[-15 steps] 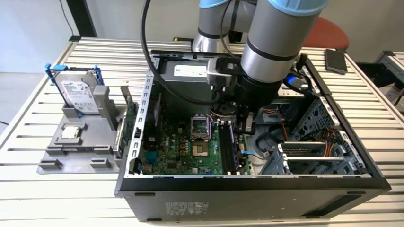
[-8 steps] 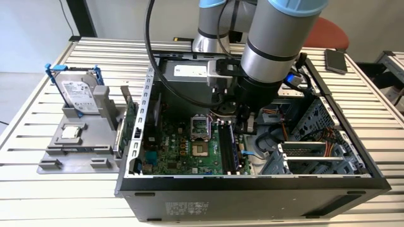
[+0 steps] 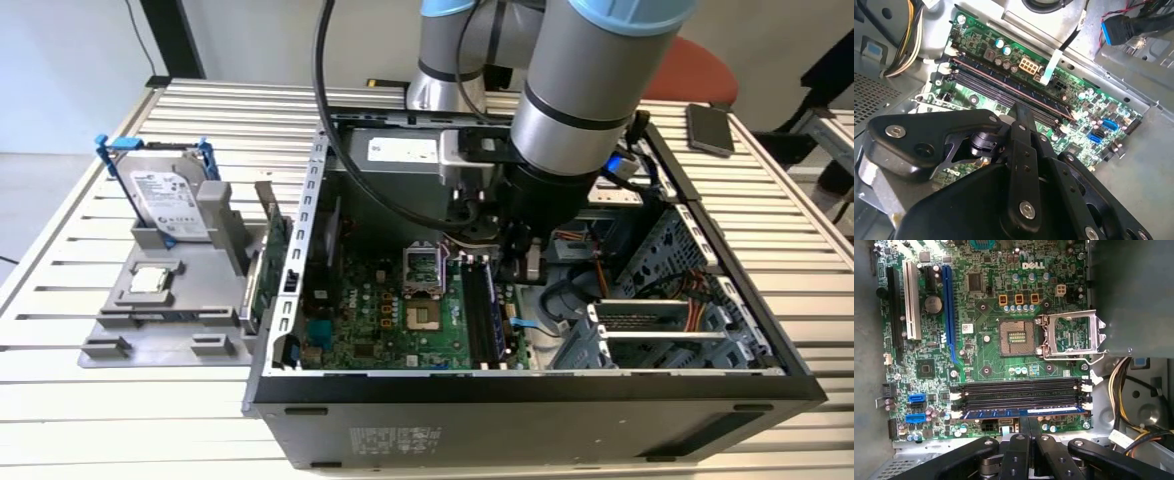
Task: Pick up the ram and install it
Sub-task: 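Press down the ram until it locks into place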
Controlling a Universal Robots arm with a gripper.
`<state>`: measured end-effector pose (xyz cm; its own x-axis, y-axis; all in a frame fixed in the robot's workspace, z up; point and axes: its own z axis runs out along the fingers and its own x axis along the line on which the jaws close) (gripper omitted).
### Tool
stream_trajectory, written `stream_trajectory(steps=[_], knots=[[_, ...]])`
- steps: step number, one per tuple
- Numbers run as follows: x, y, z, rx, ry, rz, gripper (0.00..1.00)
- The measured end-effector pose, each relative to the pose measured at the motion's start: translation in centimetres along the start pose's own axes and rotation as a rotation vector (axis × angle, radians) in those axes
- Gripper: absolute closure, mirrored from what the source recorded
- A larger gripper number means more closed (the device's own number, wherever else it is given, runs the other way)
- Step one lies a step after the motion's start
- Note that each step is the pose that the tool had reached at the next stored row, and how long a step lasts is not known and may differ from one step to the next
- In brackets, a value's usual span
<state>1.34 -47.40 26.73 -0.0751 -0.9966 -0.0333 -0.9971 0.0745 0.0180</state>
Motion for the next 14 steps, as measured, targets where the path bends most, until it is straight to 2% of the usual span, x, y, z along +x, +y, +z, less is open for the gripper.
stream_trajectory(steps=[4, 8, 14], knots=[[-0.01, -0.08, 0.14, 0.0000, -0.0006, -0.003, 1.00], [-0.05, -0.42, 0.83, -0.0003, 0.0001, -0.010, 1.00], [-0.07, -0.45, 1.93, 0.0002, 0.0002, -0.017, 1.00]])
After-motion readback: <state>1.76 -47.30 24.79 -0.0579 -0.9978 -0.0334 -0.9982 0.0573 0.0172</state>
